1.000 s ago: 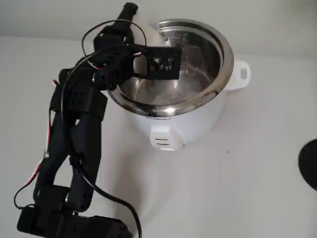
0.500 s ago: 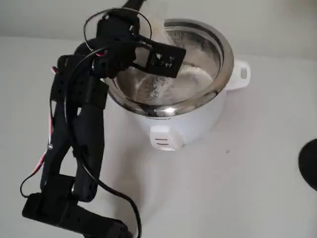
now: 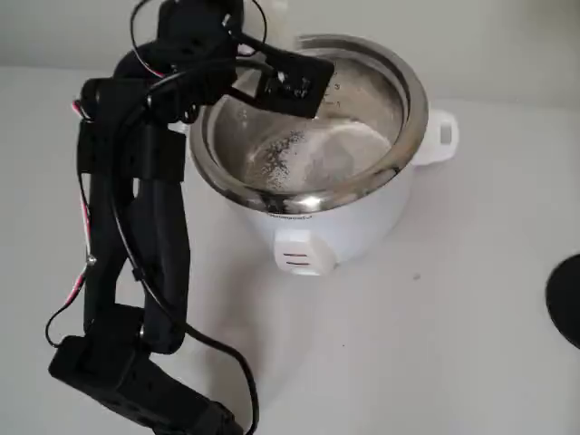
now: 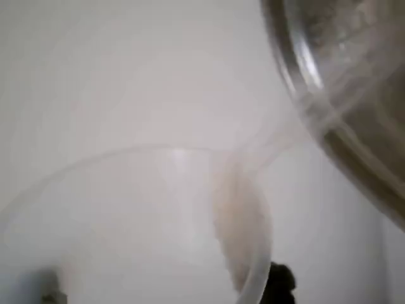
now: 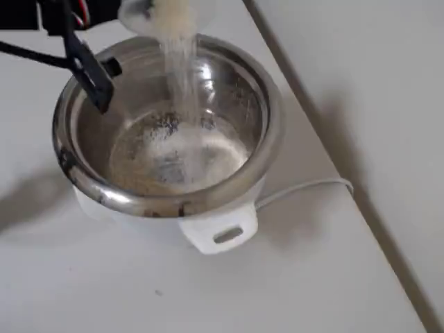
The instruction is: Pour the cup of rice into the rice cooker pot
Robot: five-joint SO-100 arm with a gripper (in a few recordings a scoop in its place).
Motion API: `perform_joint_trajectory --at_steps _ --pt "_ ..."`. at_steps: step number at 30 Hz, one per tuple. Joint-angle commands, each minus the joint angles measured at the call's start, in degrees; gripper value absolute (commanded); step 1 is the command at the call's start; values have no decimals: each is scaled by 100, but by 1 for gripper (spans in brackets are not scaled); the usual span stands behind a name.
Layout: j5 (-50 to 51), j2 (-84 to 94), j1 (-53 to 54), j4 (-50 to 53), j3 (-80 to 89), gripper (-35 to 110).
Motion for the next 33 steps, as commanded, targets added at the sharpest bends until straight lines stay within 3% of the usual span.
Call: perform_joint_trajectory --at_steps 1,18,33 --pt "88 35 -79 26 -519 21" --pt "167 -185 -114 202 -1143 21" --pt "1239 -352 26 633 -1143 22"
